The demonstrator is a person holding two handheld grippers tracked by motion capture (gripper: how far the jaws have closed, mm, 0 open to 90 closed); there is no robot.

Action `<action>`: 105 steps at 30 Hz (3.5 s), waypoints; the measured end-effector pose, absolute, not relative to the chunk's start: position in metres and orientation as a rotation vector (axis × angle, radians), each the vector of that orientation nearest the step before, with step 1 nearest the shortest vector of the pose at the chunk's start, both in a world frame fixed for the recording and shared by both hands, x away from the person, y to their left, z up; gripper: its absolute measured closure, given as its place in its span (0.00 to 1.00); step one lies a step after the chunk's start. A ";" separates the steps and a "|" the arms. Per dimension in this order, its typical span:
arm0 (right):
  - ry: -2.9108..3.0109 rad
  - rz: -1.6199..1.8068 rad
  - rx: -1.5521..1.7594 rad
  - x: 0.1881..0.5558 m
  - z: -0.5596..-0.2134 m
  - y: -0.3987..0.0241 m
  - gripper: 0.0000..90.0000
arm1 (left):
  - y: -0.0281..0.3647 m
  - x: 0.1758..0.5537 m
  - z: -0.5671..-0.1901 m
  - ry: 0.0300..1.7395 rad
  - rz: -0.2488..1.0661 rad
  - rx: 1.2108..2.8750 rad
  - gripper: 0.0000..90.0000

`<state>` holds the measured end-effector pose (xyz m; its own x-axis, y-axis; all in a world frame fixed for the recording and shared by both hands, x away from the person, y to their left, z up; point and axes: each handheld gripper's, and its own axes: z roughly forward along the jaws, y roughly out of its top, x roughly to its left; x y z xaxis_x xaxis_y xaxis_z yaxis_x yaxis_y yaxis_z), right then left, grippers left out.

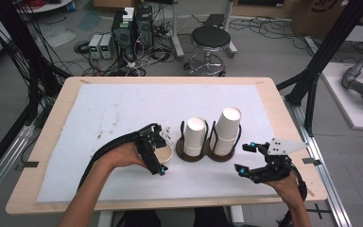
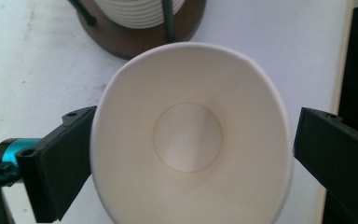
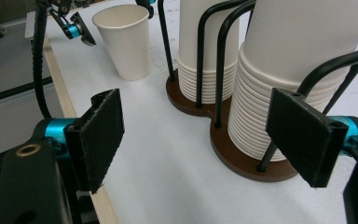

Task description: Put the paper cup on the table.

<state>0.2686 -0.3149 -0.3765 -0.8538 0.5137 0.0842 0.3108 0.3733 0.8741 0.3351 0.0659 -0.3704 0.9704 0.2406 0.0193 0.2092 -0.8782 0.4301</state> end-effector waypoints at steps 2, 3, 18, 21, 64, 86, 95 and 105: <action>2.428 1.478 0.735 0.269 -0.377 -0.315 0.22 | 0.066 0.335 -0.372 0.328 0.097 2.680 0.02; 2.430 1.478 0.738 0.269 -0.377 -0.315 0.22 | 0.067 0.335 -0.372 0.329 0.096 2.682 0.02; 2.437 1.472 0.734 0.269 -0.377 -0.313 0.22 | 0.073 0.334 -0.362 0.348 0.101 2.619 0.02; 2.433 1.472 0.733 0.269 -0.377 -0.313 0.22 | 0.076 0.334 -0.359 0.355 0.101 2.590 0.02; 2.384 1.462 0.813 0.268 -0.379 -0.324 0.22 | 0.192 0.272 -0.368 0.741 0.417 2.025 0.02; 2.356 1.426 0.882 0.269 -0.388 -0.328 0.22 | 0.234 0.246 -0.390 0.899 0.459 1.946 0.02; 2.360 1.426 0.897 0.269 -0.391 -0.329 0.22 | 0.235 0.247 -0.399 0.917 0.436 1.952 0.02; 2.351 1.426 0.930 0.270 -0.398 -0.333 0.22 | 0.238 0.247 -0.408 0.935 0.435 1.947 0.02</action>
